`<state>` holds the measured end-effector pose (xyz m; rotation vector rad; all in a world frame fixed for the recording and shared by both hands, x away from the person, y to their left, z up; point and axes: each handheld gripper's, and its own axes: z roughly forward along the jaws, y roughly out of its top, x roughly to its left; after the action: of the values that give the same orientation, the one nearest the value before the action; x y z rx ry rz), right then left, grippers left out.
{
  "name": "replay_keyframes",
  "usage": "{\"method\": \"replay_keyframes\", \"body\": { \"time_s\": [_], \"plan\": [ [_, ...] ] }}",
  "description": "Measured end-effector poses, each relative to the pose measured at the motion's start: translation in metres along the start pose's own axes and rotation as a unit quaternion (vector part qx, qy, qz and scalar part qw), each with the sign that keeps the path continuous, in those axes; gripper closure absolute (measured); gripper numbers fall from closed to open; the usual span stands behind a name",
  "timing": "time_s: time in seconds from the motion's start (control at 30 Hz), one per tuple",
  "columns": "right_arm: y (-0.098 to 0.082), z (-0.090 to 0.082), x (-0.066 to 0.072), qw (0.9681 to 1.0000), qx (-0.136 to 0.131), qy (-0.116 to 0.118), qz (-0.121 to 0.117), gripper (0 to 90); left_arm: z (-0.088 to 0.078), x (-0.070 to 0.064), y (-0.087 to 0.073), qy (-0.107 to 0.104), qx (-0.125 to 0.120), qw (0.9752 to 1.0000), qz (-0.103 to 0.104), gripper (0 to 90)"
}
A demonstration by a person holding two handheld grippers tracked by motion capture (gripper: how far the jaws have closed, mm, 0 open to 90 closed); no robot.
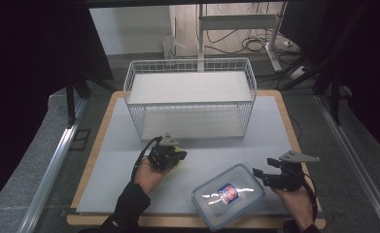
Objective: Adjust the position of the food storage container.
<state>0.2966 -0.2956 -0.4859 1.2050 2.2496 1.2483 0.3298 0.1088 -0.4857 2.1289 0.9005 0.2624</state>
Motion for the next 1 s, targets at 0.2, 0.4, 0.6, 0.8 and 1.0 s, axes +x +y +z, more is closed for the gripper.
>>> {"method": "replay_keyframes", "body": {
  "time_s": [0.2, 0.4, 0.6, 0.8, 1.0],
  "plan": [
    [0.0, 0.0, 0.0, 1.0, 0.0, 0.001, 0.001, 24.3, -0.011, 0.01, -0.01, 0.014, -0.003, 0.9998, -0.013, 90.0],
    [0.0, 0.0, 0.0, 1.0, 0.0, 0.001, 0.001, 24.3, -0.019, 0.019, -0.017, 0.027, -0.005, 0.9994, -0.021, 90.0],
    [0.0, 0.0, -0.001, 1.0, 0.001, 0.001, 0.002, 24.3, -0.032, 0.03, -0.028, 0.044, -0.005, 0.9984, -0.036, 90.0],
    [-0.001, 0.001, -0.001, 1.0, 0.001, 0.001, 0.003, 24.1, -0.046, 0.046, -0.041, 0.064, -0.01, 0.9963, -0.056, 90.0],
    [0.0, 0.001, -0.001, 1.0, 0.002, -0.001, 0.003, 24.2, -0.048, 0.043, -0.043, 0.07, -0.011, 0.996, -0.054, 87.7]
  ]
}}
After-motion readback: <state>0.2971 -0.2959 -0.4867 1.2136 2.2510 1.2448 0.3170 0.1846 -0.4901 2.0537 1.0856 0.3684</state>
